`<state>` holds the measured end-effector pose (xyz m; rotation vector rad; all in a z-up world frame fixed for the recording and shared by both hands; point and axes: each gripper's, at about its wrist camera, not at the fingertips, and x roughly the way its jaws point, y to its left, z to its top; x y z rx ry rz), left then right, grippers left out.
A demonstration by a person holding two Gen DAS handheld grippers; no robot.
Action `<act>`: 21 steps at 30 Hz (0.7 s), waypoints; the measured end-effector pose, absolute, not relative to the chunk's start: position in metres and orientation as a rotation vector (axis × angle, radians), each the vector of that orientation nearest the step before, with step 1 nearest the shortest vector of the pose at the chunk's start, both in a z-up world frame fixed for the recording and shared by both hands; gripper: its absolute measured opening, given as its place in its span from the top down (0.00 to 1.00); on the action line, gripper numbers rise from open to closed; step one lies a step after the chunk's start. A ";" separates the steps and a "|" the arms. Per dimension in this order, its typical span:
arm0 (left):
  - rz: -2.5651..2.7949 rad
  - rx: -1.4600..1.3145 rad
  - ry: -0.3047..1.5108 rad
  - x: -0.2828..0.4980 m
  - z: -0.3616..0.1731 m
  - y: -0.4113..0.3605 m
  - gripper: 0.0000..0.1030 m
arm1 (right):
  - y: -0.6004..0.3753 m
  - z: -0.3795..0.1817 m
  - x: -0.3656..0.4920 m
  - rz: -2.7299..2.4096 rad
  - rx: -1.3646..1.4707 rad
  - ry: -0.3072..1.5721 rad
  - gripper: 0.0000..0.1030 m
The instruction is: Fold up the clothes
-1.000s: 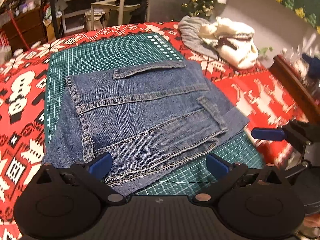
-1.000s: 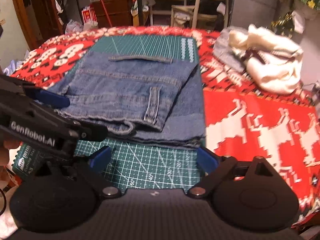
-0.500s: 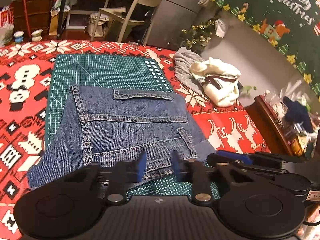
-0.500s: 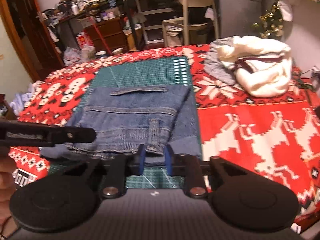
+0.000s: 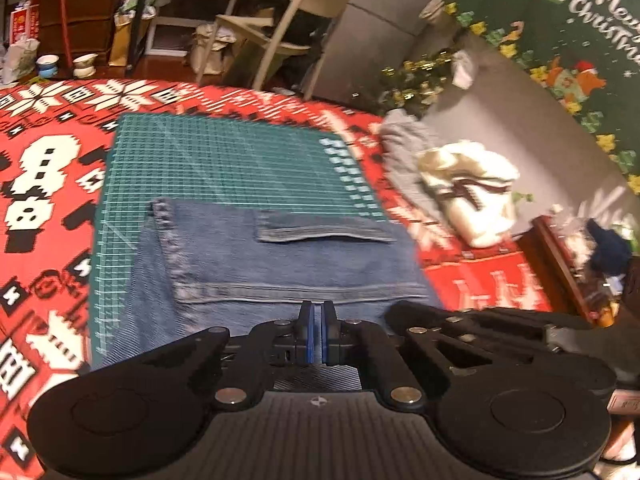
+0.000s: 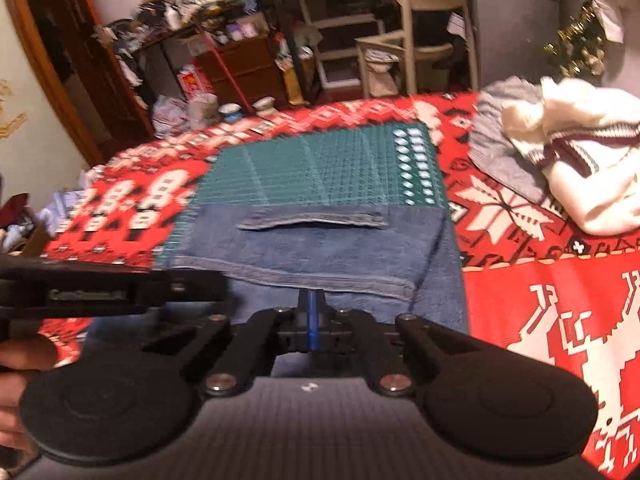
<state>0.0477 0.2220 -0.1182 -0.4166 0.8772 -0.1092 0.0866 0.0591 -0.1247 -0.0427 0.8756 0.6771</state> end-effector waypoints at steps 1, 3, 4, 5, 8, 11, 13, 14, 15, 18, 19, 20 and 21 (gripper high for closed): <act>-0.098 -0.421 0.891 0.050 -0.124 0.227 0.99 | 0.059 -0.130 0.092 0.657 -0.049 0.885 1.00; -0.106 -0.453 0.890 0.047 -0.132 0.237 0.98 | 0.050 -0.139 0.100 0.669 -0.021 0.905 1.00; -0.114 -0.468 0.885 0.043 -0.135 0.242 0.97 | 0.046 -0.142 0.100 0.676 -0.015 0.901 1.00; -0.119 -0.474 0.882 0.040 -0.137 0.246 0.97 | 0.042 -0.144 0.100 0.684 -0.010 0.896 1.00; -0.136 -0.496 0.872 0.030 -0.141 0.251 0.97 | 0.036 -0.147 0.095 0.703 -0.026 0.885 1.00; -0.139 -0.492 0.870 0.023 -0.141 0.250 0.97 | 0.033 -0.147 0.091 0.714 -0.039 0.877 1.00; -0.122 -0.470 0.869 0.019 -0.138 0.248 0.97 | 0.030 -0.146 0.089 0.711 -0.031 0.877 1.00; -0.112 -0.458 0.869 0.016 -0.136 0.247 0.97 | 0.027 -0.145 0.088 0.705 -0.030 0.877 1.00; -0.103 -0.446 0.869 0.014 -0.135 0.246 0.97 | 0.024 -0.143 0.087 0.698 -0.030 0.878 1.00; -0.084 -0.438 0.859 0.008 -0.128 0.248 0.98 | 0.011 -0.134 0.086 0.673 -0.013 0.872 1.00; -0.076 -0.437 0.851 0.008 -0.125 0.250 0.98 | 0.007 -0.131 0.086 0.666 -0.008 0.869 1.00; -0.068 -0.434 0.842 0.008 -0.122 0.251 0.97 | 0.004 -0.128 0.086 0.661 0.002 0.864 1.00; -0.067 -0.434 0.832 0.009 -0.118 0.252 0.98 | 0.001 -0.126 0.087 0.656 0.013 0.860 1.00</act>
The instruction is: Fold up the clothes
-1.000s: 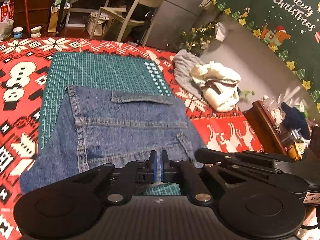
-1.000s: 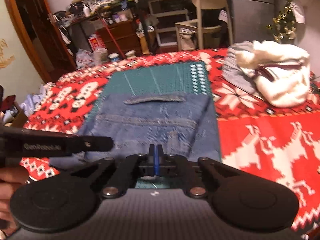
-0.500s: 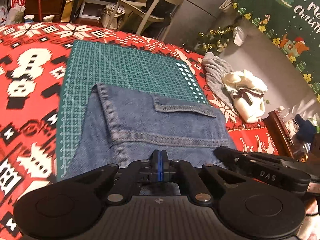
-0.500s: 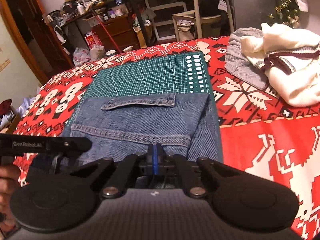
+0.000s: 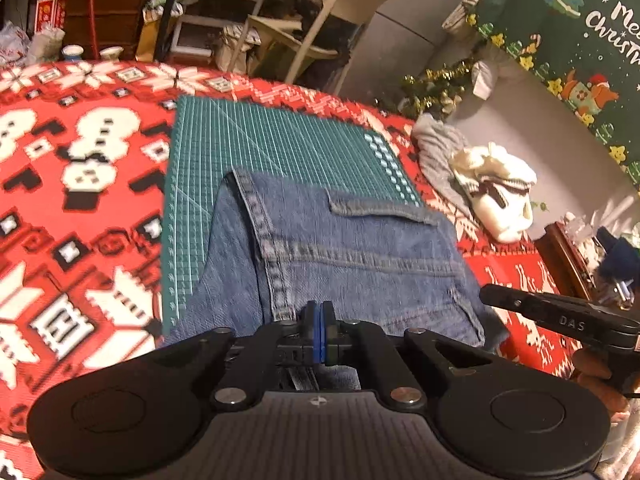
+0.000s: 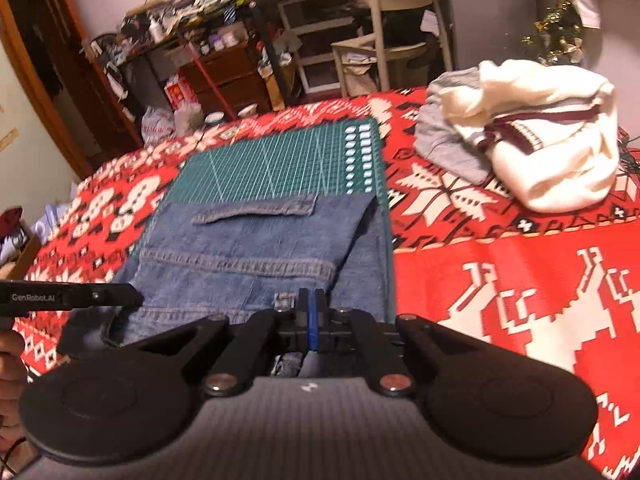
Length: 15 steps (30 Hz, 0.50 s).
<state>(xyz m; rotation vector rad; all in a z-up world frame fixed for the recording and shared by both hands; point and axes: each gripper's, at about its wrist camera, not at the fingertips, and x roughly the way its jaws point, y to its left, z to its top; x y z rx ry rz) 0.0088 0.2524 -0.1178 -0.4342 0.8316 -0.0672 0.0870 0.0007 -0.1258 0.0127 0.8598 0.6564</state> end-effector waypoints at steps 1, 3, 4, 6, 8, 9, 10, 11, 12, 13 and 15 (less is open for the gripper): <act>-0.070 -0.439 0.822 0.010 -0.114 0.254 0.98 | 0.000 -0.124 0.088 0.650 0.018 0.855 1.00; -0.075 -0.441 0.806 0.017 -0.107 0.256 0.98 | 0.003 -0.120 0.093 0.642 0.019 0.843 1.00; -0.074 -0.436 0.799 0.022 -0.103 0.257 0.98 | 0.007 -0.119 0.096 0.641 0.020 0.838 1.00; -0.061 -0.415 0.792 0.033 -0.098 0.255 0.98 | 0.017 -0.117 0.105 0.647 0.030 0.832 1.00; -0.037 -0.406 0.802 0.048 -0.099 0.255 0.98 | 0.027 -0.117 0.113 0.653 0.039 0.828 1.00; -0.022 -0.404 0.814 0.055 -0.102 0.256 0.98 | 0.032 -0.119 0.118 0.648 0.042 0.832 0.99; -0.002 -0.408 0.836 0.063 -0.108 0.257 0.98 | 0.036 -0.122 0.123 0.635 0.044 0.844 0.99; 0.017 -0.411 0.859 0.069 -0.114 0.259 0.98 | 0.038 -0.128 0.129 0.621 0.048 0.860 0.99; 0.028 -0.421 0.873 0.073 -0.120 0.261 0.98 | 0.039 -0.133 0.134 0.606 0.051 0.877 0.99; 0.028 -0.435 0.875 0.073 -0.124 0.263 0.98 | 0.038 -0.139 0.139 0.593 0.062 0.895 0.99; 0.020 -0.455 0.862 0.068 -0.127 0.268 0.98 | 0.031 -0.144 0.139 0.593 0.074 0.896 1.00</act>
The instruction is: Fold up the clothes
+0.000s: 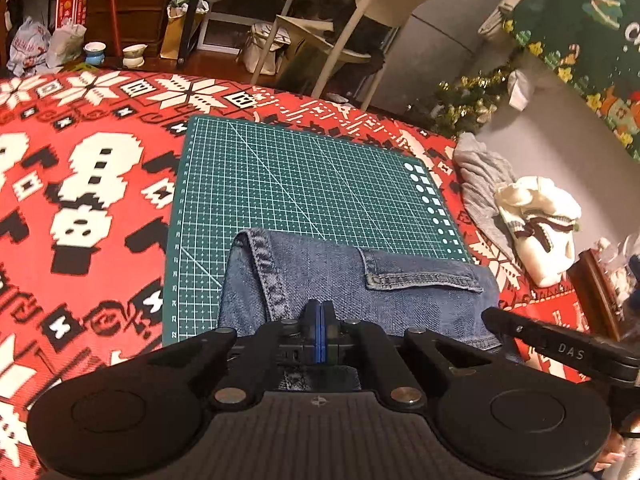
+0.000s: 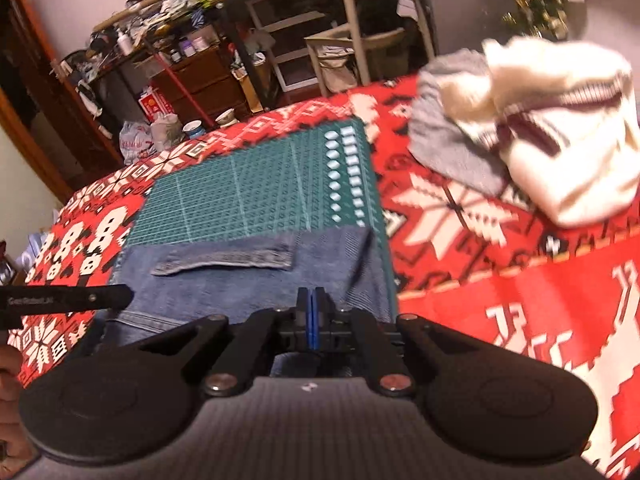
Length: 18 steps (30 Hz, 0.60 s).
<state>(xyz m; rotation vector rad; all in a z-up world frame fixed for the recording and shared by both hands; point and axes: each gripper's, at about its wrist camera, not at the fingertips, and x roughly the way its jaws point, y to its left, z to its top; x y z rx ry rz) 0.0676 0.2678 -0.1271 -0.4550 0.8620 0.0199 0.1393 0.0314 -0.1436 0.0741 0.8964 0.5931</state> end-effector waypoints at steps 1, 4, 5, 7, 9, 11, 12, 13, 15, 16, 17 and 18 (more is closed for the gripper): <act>0.017 -0.464 0.859 0.065 -0.128 0.270 0.98 | 0.028 -0.146 0.140 0.593 0.080 0.897 1.00; 0.023 -0.452 0.867 0.064 -0.123 0.271 0.98 | 0.018 -0.152 0.140 0.594 0.099 0.898 1.00; 0.035 -0.433 0.862 0.064 -0.119 0.269 0.98 | 0.017 -0.150 0.140 0.589 0.092 0.892 0.99; 0.036 -0.402 0.844 0.067 -0.112 0.265 0.98 | 0.016 -0.144 0.141 0.587 0.085 0.875 0.99; 0.030 -0.377 0.829 0.071 -0.107 0.262 0.98 | 0.016 -0.137 0.143 0.597 0.099 0.860 0.98; 0.025 -0.353 0.813 0.075 -0.102 0.259 0.98 | 0.021 -0.132 0.146 0.607 0.107 0.850 0.98; 0.026 -0.343 0.812 0.078 -0.101 0.259 0.98 | 0.026 -0.132 0.149 0.608 0.101 0.846 0.98; 0.032 -0.336 0.822 0.083 -0.105 0.259 0.98 | 0.030 -0.133 0.152 0.608 0.096 0.851 0.98; 0.046 -0.323 0.840 0.092 -0.112 0.260 0.98 | 0.038 -0.137 0.159 0.601 0.082 0.866 0.98; 0.057 -0.317 0.847 0.094 -0.116 0.263 0.98 | 0.040 -0.140 0.162 0.590 0.072 0.874 0.98; 0.068 -0.310 0.854 0.095 -0.120 0.266 0.98 | 0.041 -0.144 0.164 0.586 0.063 0.879 0.98; 0.073 -0.311 0.856 0.095 -0.123 0.269 0.98 | 0.040 -0.146 0.164 0.586 0.060 0.879 0.98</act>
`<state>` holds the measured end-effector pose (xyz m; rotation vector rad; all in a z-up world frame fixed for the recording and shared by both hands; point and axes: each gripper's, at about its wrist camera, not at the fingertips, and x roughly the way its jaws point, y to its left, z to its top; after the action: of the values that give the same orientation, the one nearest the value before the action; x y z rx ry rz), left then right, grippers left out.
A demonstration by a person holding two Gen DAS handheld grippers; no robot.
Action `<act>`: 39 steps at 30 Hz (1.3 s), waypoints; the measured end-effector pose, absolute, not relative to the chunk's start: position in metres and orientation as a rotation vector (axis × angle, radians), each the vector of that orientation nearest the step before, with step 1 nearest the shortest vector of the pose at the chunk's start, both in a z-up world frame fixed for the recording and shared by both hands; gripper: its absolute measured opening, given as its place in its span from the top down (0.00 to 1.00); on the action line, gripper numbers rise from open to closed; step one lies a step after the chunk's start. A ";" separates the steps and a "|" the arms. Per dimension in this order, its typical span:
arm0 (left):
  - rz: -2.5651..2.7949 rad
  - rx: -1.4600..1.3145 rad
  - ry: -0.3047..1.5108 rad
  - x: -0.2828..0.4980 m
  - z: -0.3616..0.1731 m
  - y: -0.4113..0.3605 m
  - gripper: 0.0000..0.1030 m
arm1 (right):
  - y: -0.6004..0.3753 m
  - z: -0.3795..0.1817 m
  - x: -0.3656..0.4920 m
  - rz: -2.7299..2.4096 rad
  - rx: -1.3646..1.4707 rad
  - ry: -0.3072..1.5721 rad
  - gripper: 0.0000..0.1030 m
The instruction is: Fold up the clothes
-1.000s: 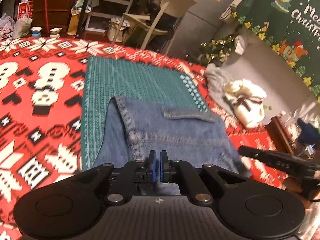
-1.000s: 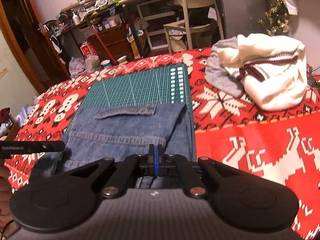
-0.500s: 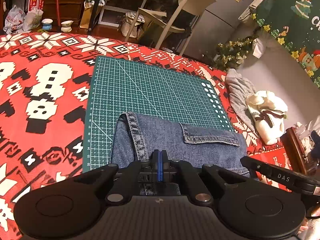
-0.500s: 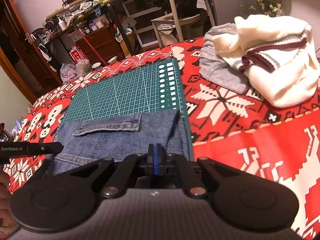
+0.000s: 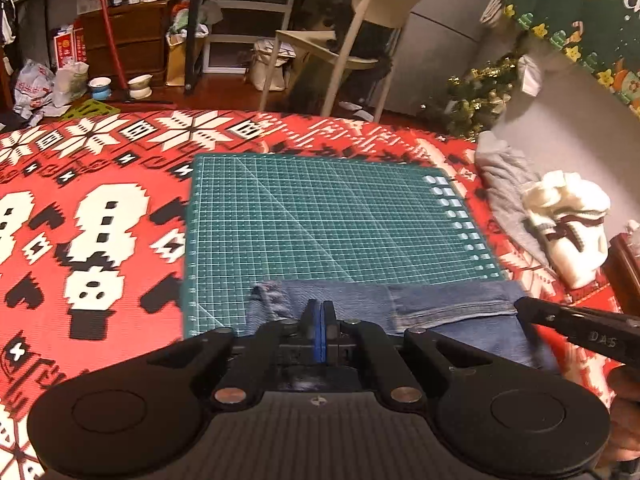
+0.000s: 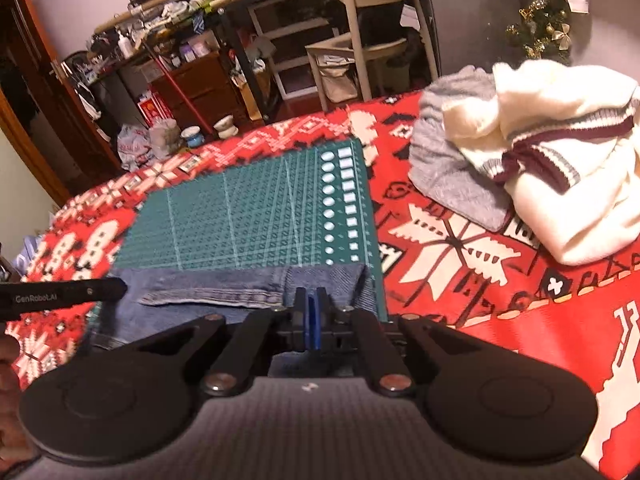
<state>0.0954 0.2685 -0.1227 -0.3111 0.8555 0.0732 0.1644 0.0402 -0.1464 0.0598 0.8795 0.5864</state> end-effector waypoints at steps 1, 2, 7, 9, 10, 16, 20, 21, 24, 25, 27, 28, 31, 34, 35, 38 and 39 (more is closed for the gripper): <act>0.069 -0.322 0.850 0.093 -0.123 0.272 0.98 | 0.039 -0.149 0.165 0.587 0.057 0.880 0.98; 0.072 -0.320 0.843 0.091 -0.123 0.274 0.98 | 0.038 -0.150 0.164 0.585 0.048 0.873 0.98; 0.075 -0.290 0.831 0.091 -0.125 0.275 0.98 | 0.027 -0.156 0.167 0.541 0.038 0.878 0.96; 0.081 -0.266 0.831 0.092 -0.123 0.273 0.98 | 0.021 -0.157 0.170 0.528 0.055 0.887 0.95; 0.084 -0.260 0.832 0.093 -0.122 0.273 0.98 | 0.018 -0.157 0.172 0.517 0.061 0.889 0.95; 0.099 -0.230 0.833 0.100 -0.115 0.273 0.98 | 0.011 -0.142 0.176 0.550 0.109 0.856 0.95; 0.100 -0.234 0.821 0.097 -0.110 0.275 0.98 | 0.030 -0.137 0.179 0.596 0.078 0.854 0.95; 0.100 -0.236 0.819 0.095 -0.110 0.276 0.98 | 0.035 -0.138 0.180 0.602 0.070 0.860 0.95; 0.117 -0.229 0.830 0.091 -0.112 0.279 0.98 | 0.043 -0.149 0.183 0.586 0.042 0.876 0.95; 0.124 -0.225 0.838 0.089 -0.114 0.281 0.97 | 0.041 -0.151 0.184 0.575 0.037 0.871 0.95; 0.139 -0.222 0.851 0.086 -0.117 0.285 0.98 | 0.039 -0.154 0.184 0.537 0.011 0.863 0.95; 0.144 -0.229 0.855 0.084 -0.118 0.288 0.98 | 0.037 -0.154 0.183 0.520 -0.005 0.860 0.95; 0.138 -0.262 0.845 0.074 -0.115 0.293 0.98 | 0.027 -0.147 0.173 0.526 0.006 0.851 0.95; 0.111 -0.298 0.830 0.060 -0.109 0.292 0.98 | 0.019 -0.139 0.154 0.552 0.013 0.840 0.95; 0.099 -0.308 0.825 0.055 -0.107 0.289 0.98 | 0.017 -0.137 0.147 0.564 0.024 0.844 0.95; 0.069 -0.324 0.809 0.037 -0.098 0.276 0.98 | 0.013 -0.132 0.125 0.599 0.059 0.859 0.94; 0.056 -0.330 0.801 0.031 -0.094 0.271 0.98 | 0.012 -0.130 0.117 0.609 0.068 0.861 0.93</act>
<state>0.0308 0.2713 -0.0941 -0.3298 0.8011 0.0562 0.1170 0.0120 -0.1304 0.0683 0.8610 0.6093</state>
